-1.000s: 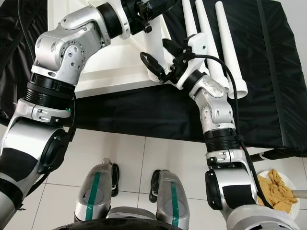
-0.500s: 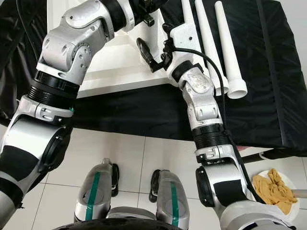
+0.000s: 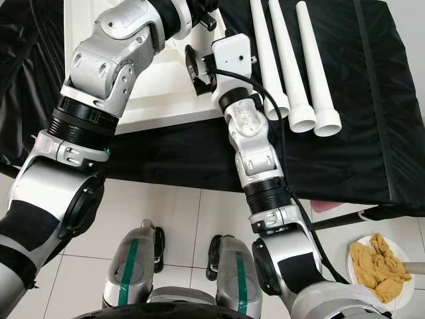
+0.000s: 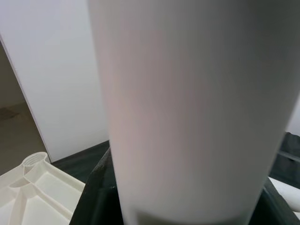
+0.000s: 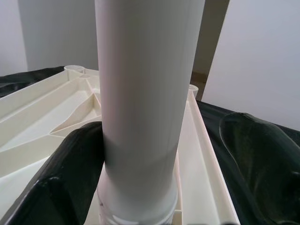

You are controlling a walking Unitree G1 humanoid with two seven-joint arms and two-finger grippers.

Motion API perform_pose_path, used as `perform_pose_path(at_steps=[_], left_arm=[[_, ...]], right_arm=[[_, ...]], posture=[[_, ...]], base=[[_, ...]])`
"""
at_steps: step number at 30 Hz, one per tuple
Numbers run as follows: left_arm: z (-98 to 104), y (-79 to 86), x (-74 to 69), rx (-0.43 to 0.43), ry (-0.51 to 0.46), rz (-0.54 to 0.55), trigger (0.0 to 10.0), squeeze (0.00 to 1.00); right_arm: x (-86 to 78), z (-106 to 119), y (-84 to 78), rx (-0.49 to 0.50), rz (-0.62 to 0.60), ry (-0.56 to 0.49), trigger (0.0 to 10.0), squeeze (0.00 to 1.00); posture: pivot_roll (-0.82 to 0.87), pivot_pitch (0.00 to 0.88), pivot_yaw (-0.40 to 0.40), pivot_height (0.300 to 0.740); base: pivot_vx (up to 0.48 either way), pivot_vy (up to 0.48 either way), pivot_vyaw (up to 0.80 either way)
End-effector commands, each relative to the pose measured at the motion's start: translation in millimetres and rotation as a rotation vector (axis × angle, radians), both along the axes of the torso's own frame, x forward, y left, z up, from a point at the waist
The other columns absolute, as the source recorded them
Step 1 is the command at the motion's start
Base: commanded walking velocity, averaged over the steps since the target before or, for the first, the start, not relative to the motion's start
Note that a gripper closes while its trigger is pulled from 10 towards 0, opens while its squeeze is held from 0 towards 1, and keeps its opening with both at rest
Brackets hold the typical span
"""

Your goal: Building children table

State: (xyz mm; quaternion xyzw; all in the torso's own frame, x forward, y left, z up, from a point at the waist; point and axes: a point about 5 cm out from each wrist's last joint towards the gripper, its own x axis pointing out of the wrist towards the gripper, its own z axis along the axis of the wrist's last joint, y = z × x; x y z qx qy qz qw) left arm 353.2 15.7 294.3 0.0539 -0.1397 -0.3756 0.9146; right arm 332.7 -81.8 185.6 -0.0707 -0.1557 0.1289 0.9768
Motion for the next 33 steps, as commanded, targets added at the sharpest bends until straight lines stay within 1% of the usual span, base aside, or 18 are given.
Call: perform_pose_path(at_steps=[1,5,8,18,21,23,25,26,27,28,33], left_arm=[[12.5,0.8,1.8,-0.035,-0.039,0.085,10.0,0.00],[13.5,-3.5,0.1,-0.034,-0.050,0.084,10.0,0.00],[12.8,-6.9,-1.0,-0.036,-0.051,0.086,10.0,0.00],[12.8,-12.7,-3.1,-0.034,-0.057,0.076,10.0,0.00],[12.8,-13.4,-3.5,-0.033,-0.059,0.074,10.0,0.00],[12.6,-14.1,-3.8,-0.033,-0.060,0.073,10.0,0.00],[12.4,-14.3,-4.0,-0.033,-0.060,0.073,10.0,0.00],[12.2,-14.4,-4.1,-0.033,-0.059,0.073,10.0,0.00],[12.2,-14.4,-4.1,-0.033,-0.059,0.073,10.0,0.00],[11.8,-14.5,-4.1,-0.031,-0.060,0.074,10.0,0.00],[11.4,-14.8,-4.2,-0.028,-0.064,0.075,10.0,0.00]], right_arm=[[1.6,-11.0,-9.5,-0.001,-0.066,0.052,10.0,0.00],[-0.2,-16.2,-0.6,0.034,-0.071,0.079,10.0,0.00],[-0.8,-16.5,4.1,0.037,-0.068,0.080,10.0,0.00],[-0.6,-13.3,12.7,0.040,-0.055,0.059,10.0,0.00],[-0.4,-11.1,13.6,0.047,-0.057,0.046,10.0,0.00],[0.1,-6.7,14.0,0.081,-0.054,0.023,10.0,0.00],[0.1,-4.2,13.4,0.091,-0.056,0.009,10.0,0.00],[0.0,-1.5,12.9,0.122,-0.051,-0.001,10.0,0.00],[0.0,-1.5,12.9,0.122,-0.051,-0.001,10.0,0.00],[-0.1,1.9,11.7,0.148,-0.052,-0.017,10.0,0.00],[0.9,4.8,9.1,0.160,-0.066,-0.033,10.0,0.00]], posture=[[0.07,0.006,-0.034,0.740],[0.07,0.010,-0.031,0.740],[0.07,0.011,-0.034,0.740],[0.08,0.008,-0.039,0.740],[0.08,0.007,-0.041,0.740],[0.09,0.006,-0.042,0.740],[0.09,0.006,-0.043,0.740],[0.09,0.004,-0.045,0.740],[0.09,0.004,-0.045,0.740],[0.09,0.003,-0.044,0.740],[0.09,0.000,-0.045,0.740]], base=[[0.000,0.000,0.00],[0.000,0.000,0.00],[0.000,0.000,0.00],[0.000,0.000,0.00],[0.000,0.000,0.00],[0.000,0.000,0.00],[0.000,0.000,0.00],[0.000,0.000,0.00],[0.000,0.000,0.00],[0.000,0.000,0.00],[0.000,0.000,0.00]])
